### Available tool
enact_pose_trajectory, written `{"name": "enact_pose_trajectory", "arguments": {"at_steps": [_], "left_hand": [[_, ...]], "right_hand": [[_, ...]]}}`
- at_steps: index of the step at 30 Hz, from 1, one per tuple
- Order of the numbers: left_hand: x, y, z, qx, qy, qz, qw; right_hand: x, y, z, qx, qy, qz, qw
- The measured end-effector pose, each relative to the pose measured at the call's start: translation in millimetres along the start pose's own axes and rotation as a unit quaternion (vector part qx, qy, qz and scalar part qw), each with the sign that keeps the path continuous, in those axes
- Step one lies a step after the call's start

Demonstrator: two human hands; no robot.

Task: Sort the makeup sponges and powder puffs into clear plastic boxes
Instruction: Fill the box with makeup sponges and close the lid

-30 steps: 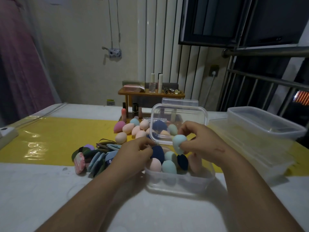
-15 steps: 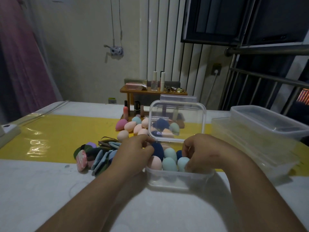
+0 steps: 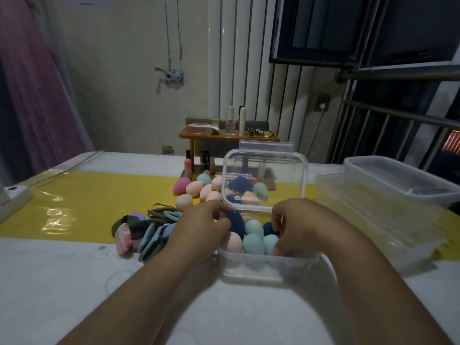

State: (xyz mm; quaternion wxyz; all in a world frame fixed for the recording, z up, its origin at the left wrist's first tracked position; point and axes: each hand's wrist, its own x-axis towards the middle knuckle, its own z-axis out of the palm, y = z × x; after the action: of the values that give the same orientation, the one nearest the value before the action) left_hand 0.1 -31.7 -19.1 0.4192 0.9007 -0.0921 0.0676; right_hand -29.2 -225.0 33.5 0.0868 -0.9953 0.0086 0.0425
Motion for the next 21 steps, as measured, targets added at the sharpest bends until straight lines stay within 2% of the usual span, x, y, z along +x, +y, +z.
{"name": "enact_pose_trajectory", "arguments": {"at_steps": [12, 14, 18, 21], "left_hand": [[0.4, -1.7, 0.8, 0.001, -0.002, -0.004, 1.0], [0.5, -2.1, 1.1, 0.002, -0.003, -0.001, 1.0], [1.7, 0.1, 5.6, -0.011, -0.006, 0.003, 1.0], [3.5, 3.6, 6.8, -0.005, -0.009, 0.016, 1.0]], "right_hand": [[3.5, 9.8, -4.5, 0.082, -0.016, -0.031, 0.996], [7.9, 11.0, -4.8, 0.116, 0.008, -0.047, 0.992], [17.2, 3.7, 4.9, 0.217, 0.129, -0.065, 0.966], [19.9, -2.9, 18.1, 0.227, 0.152, -0.052, 0.961]]}}
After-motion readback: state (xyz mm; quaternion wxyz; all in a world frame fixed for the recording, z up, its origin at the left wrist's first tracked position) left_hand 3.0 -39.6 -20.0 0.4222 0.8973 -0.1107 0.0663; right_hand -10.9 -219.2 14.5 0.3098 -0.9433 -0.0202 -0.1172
